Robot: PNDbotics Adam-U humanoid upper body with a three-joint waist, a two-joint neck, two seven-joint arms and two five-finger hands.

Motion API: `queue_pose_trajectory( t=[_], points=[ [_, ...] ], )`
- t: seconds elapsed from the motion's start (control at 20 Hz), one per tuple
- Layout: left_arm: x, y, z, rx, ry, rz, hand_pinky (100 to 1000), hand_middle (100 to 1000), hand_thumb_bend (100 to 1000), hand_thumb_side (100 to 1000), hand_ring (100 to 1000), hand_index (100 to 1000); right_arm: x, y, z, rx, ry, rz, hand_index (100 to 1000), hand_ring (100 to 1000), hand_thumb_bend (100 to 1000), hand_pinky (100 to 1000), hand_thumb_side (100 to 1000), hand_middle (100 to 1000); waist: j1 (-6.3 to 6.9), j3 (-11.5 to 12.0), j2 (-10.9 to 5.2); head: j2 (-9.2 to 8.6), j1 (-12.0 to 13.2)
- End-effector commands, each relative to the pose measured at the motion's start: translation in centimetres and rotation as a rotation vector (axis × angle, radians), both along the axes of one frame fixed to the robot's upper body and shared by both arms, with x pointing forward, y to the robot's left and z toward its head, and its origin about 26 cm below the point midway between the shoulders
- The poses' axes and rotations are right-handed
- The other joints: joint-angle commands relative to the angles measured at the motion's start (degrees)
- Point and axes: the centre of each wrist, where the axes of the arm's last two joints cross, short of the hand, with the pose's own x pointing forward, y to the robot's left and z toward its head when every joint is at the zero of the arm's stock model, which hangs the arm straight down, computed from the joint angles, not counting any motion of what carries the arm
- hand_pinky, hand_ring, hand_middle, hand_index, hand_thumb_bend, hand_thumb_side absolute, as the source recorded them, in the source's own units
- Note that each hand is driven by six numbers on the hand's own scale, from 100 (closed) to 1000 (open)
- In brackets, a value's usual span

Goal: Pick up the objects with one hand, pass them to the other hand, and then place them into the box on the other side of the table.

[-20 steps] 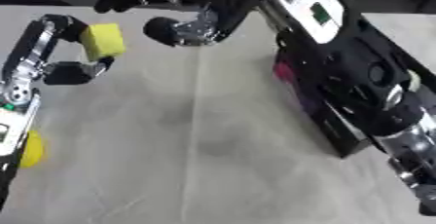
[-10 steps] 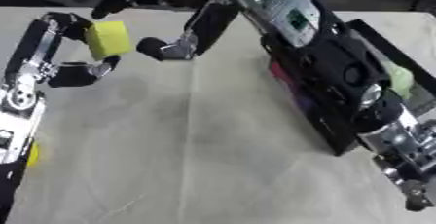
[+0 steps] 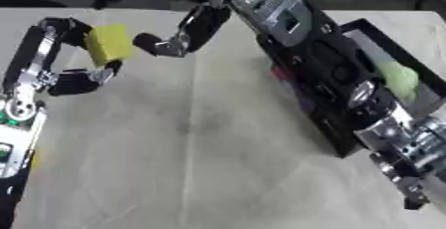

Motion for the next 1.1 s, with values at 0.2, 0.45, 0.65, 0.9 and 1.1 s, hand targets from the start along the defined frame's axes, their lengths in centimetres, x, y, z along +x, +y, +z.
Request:
queue_pose_trajectory(
  t=[0.2,0.45,0.65,0.9,1.1],
  points=[
    [-0.3,-0.7,0.7,-0.064,-0.002,-0.017,669,392,150,100,527,433,0.9,-0.4,0.2,0.017,-0.1,-0.019,988,925,100,965,100,956,0.7,0.69,-0.23,-0.13,-1.12],
    [-0.4,-1.1,0.7,-0.132,0.001,-0.088,663,379,169,100,516,423,1.4,-0.4,-0.4,0.016,-0.139,-0.024,942,902,164,955,100,891,0.61,0.98,-0.15,-0.13,-1.47],
    [-0.4,-1.3,0.7,-0.182,0.005,-0.168,662,374,170,100,512,424,1.9,-0.5,-0.7,0.014,-0.17,-0.033,903,903,192,952,100,878,0.47,1.27,0.07,-0.13,-1.82],
    [-0.3,-1.6,0.4,-0.218,0.042,-0.242,660,371,172,100,512,425,2.1,-0.5,-1.0,0.004,-0.199,-0.023,908,910,230,954,100,879,0.39,1.33,0.25,-0.13,-1.89],
    [-0.3,-1.9,0.3,-0.248,0.08,-0.28,658,369,176,100,510,425,2.2,-0.5,-1.0,0.0,-0.217,-0.015,906,910,253,953,100,877,0.43,1.34,0.33,-0.13,-2.17]
  ],
)
